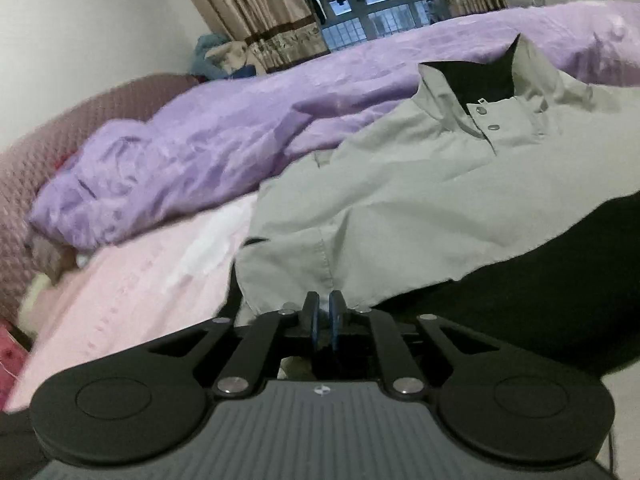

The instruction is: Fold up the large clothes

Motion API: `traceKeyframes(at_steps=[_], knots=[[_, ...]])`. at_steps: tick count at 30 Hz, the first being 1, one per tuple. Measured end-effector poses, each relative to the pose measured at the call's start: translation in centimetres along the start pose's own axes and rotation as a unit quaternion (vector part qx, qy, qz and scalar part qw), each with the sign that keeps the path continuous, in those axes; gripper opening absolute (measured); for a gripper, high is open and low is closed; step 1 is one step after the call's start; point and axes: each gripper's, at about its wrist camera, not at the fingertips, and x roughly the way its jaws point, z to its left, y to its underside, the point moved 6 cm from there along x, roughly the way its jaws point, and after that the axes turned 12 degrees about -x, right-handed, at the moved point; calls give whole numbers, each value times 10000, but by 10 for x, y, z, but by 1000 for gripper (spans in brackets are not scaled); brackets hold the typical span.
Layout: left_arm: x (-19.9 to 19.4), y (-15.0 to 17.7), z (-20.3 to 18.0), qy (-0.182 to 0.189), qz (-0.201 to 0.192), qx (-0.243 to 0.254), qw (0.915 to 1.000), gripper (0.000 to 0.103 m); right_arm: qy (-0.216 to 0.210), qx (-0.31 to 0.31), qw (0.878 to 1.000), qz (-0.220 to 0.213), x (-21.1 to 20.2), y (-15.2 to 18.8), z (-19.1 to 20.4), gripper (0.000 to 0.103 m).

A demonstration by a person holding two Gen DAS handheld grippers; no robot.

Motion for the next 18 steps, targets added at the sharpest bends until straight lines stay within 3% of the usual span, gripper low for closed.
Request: traceKeyframes(at_steps=[3, 6, 7, 8, 9, 10, 13, 15, 18], knots=[[-6, -5, -1, 35, -91, -15, 10000, 100, -38, -125, 9999, -104, -25, -14, -2, 15], [-21, -11, -1, 176, -151, -34, 9997, 100, 304, -609, 9973, -278, -79, -30, -11, 34], [-29, -13, -2, 272, -206, -38, 9994, 100, 387, -762, 9959, -311, -100, -34, -17, 54], [-39, -14, -3, 385, -275, -37, 9989, 100, 435, -891, 9946, -293, -118, -35, -25, 84], [-47, -16, -5, 473, -335, -18, 9983, 102, 429, -1070, 9931, -204, -139, -34, -33, 96], [-55, -19, -8, 572, -428, 80, 9974, 102, 425, -1255, 9911, -125, -161, -30, -41, 101], [-71, -23, -11, 429, -594, 148, 9972, 102, 1029, -1524, 9828, -184, -216, -13, -74, 101], [-84, -16, -9, 563, -477, 2, 9973, 102, 1542, -1469, 9769, -157, -248, 5, -104, 101], [-103, 11, -9, 591, -265, -8, 9979, 102, 1967, -1059, 9746, 166, -281, 30, -150, 100]])
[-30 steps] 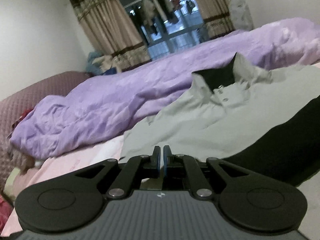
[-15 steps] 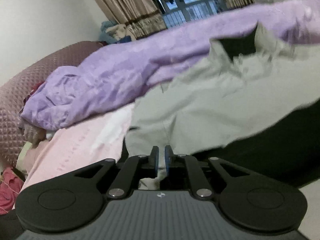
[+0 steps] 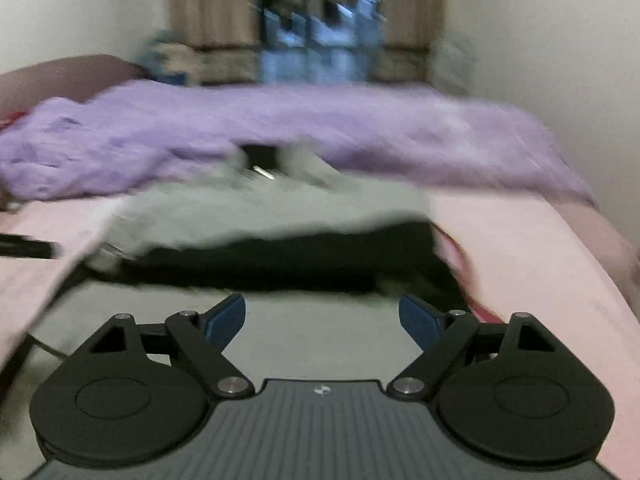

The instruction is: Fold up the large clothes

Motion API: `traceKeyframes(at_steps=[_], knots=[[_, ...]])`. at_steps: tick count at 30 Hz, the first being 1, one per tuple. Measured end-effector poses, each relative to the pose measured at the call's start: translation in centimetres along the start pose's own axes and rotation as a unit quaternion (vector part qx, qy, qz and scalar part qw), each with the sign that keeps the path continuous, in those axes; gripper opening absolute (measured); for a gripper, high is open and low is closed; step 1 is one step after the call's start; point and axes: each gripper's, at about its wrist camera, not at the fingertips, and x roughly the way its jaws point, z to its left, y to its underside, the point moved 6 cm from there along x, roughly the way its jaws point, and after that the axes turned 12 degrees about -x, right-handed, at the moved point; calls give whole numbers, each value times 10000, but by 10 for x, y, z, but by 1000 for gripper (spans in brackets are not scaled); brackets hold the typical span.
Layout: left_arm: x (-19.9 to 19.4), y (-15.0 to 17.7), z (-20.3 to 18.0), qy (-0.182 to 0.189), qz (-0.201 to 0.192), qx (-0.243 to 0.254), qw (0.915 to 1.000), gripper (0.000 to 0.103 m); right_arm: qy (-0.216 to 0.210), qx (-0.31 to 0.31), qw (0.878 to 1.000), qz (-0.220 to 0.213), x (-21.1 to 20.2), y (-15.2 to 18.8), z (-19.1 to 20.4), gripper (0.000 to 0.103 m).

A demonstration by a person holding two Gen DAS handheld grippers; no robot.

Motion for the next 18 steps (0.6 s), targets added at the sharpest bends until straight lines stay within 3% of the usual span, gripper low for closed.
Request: traceKeyframes(at_steps=[3, 5, 9, 18], knots=[[-14, 33, -9, -236, 190, 266, 9992, 103, 165, 295, 9993, 175, -5, 28, -34, 100], [-20, 56, -16, -385, 352, 344, 9980, 103, 334, 520, 9975, 356, -4, 45, -51, 92], [-26, 87, -26, -577, 513, 403, 9962, 103, 201, 771, 9958, 456, 2, 72, -67, 90], [-23, 107, -26, -1005, 671, 674, 9904, 103, 199, 784, 9921, 958, 23, 114, -83, 88]])
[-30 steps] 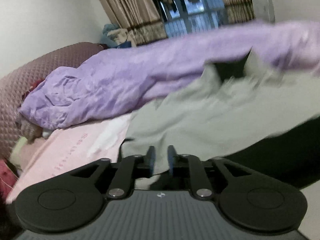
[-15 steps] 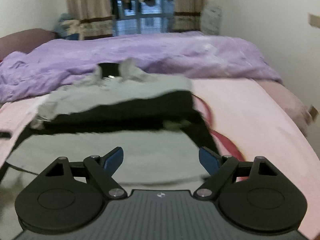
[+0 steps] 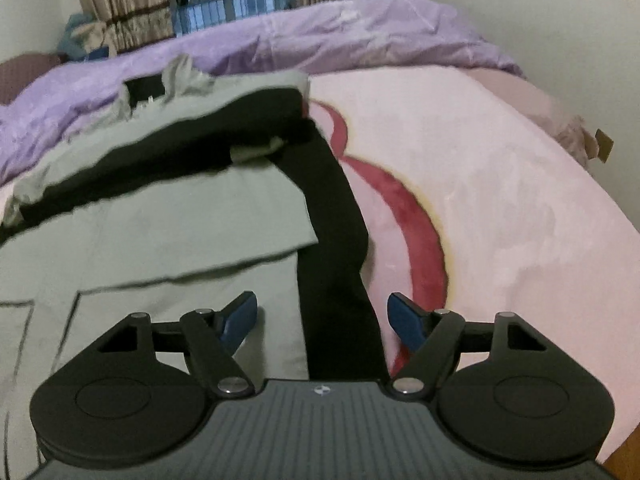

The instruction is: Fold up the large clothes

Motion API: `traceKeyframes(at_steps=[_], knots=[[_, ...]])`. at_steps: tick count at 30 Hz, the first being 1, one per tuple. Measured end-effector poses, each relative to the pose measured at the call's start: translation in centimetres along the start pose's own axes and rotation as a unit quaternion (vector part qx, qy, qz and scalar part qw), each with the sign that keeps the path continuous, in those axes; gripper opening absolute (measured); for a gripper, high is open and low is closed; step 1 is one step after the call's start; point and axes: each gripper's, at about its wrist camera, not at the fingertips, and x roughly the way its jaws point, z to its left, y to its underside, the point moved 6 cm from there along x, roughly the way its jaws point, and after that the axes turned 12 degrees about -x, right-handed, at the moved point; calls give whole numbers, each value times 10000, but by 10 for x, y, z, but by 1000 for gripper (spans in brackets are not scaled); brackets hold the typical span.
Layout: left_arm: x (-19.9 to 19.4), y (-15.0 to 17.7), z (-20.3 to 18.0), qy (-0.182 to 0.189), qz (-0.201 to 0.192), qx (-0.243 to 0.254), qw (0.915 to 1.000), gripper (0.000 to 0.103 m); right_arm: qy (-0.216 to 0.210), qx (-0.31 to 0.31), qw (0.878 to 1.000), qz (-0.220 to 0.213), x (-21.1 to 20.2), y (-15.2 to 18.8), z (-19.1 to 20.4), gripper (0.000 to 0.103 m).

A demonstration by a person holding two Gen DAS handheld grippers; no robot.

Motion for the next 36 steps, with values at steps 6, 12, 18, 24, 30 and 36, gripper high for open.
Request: traceKeyframes(at_steps=[6, 12, 18, 24, 30, 36], knots=[[31, 0, 25, 201, 469, -357, 9981, 103, -112, 36, 9994, 322, 14, 5, 1, 94], [43, -1, 31, 320, 432, -435, 9976, 103, -28, -261, 9995, 202, 21, -1, 9, 89], [47, -11, 34, 315, 508, -588, 9965, 103, 55, -189, 9997, 172, 26, -6, 5, 84], [34, 3, 74, 562, 699, -966, 9913, 103, -218, -149, 9996, -33, 8, 1, 2, 47], [23, 14, 58, 1279, 782, -596, 9869, 103, -349, -141, 9993, 73, 11, -1, 1, 47], [14, 5, 33, 2432, 817, -732, 9638, 102, -995, 223, 9947, -156, 3, -2, -2, 26]])
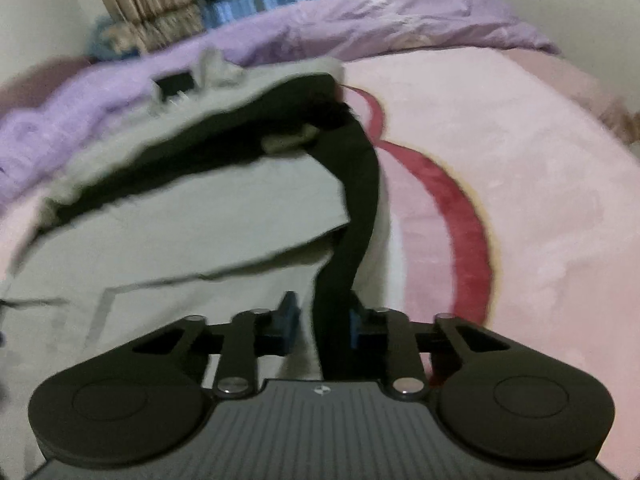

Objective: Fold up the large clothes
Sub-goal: 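Grasp the hem with the left gripper while the right gripper holds the hem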

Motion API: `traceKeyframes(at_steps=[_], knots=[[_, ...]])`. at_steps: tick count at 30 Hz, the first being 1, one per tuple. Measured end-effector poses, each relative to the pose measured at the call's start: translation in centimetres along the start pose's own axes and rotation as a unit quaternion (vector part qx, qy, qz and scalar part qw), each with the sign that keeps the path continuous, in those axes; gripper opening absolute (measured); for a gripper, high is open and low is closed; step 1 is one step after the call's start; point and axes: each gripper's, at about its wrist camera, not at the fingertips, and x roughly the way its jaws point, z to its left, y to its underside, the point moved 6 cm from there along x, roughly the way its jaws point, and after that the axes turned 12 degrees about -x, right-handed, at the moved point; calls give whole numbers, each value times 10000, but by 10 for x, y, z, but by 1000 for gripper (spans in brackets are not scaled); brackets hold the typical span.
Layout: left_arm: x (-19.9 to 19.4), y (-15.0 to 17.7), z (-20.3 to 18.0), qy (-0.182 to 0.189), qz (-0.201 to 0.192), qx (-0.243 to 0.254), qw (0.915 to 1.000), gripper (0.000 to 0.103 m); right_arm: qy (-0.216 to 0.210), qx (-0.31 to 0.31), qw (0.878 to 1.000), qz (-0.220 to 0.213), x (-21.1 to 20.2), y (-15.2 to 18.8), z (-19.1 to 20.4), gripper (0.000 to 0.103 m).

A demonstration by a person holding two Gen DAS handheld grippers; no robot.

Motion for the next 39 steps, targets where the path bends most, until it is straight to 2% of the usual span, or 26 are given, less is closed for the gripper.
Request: traceKeyframes(at_steps=[1, 2, 4, 6, 8, 12, 13, 14, 15, 16, 17, 18, 19, 20, 22, 23, 26, 29, 33, 39], knots=[[-6, -3, -2, 313, -49, -84, 9995, 102, -196, 121, 9997, -121, -4, -2, -2, 26], [-10, -3, -3, 405, -78, -96, 9991, 102, -383, 252, 9987, -209, -6, -3, -4, 26], [-5, -4, 2, 145, -11, -57, 9999, 102, -517, 505, 9973, -162, -4, -2, -10, 26], [6, -1, 15, -208, 115, -152, 9996, 101, -383, 598, 9975, 14, 3, 0, -14, 26], [5, 0, 19, -145, 44, -151, 9998, 103, -105, 487, 9987, 147, 7, 2, -15, 31], [7, 4, 13, -543, 82, 288, 9981, 103, 33, 233, 9995, 203, 8, 3, -9, 39], [11, 5, 9, -672, 87, 378, 9970, 103, 48, 172, 9996, 213, 9, 2, -7, 43], [16, 5, 4, -867, 42, 501, 9950, 103, 81, 82, 9997, 221, 10, 1, -3, 41], [21, 4, -1, -1043, -55, 657, 9924, 91, 166, -40, 9996, 232, 12, 0, 0, 31], [22, 6, -5, -1229, -216, 890, 9882, 79, 288, -224, 9991, 222, 13, -1, 3, 12], [25, 2, -7, -1328, -360, 1048, 9849, 54, 278, -331, 9989, 195, 15, -2, 7, 6], [23, -2, -11, -1337, -474, 948, 9853, 12, 264, -325, 9990, 129, 15, -4, 9, 6], [21, -10, -9, -1423, -581, 809, 9848, 2, 327, -394, 9987, 51, 13, -6, 12, 5], [17, -19, -8, -1371, -667, 630, 9863, 2, 400, -525, 9978, -105, 9, -8, 17, 5], [5, -35, -9, -836, -844, 320, 9924, 2, 483, -728, 9937, -697, -9, -19, 26, 5], [0, -42, -13, -716, -960, 347, 9922, 3, 483, -683, 9923, -914, -17, -25, 29, 5], [-26, -64, -35, -727, -1744, 735, 9792, 4, 699, -553, 9859, -1416, -30, -46, 35, 5], [-41, -85, -43, -702, -2131, 669, 9722, 4, 1138, -571, 9754, -1800, -30, -67, 36, 5], [-21, -98, -32, -886, -2189, 686, 9693, 6, 1319, -517, 9722, -1864, -8, -88, 31, 5], [40, -111, -2, -1014, -1834, 115, 9777, 8, 1667, -1135, 9702, -1341, 54, -86, 37, 6]])
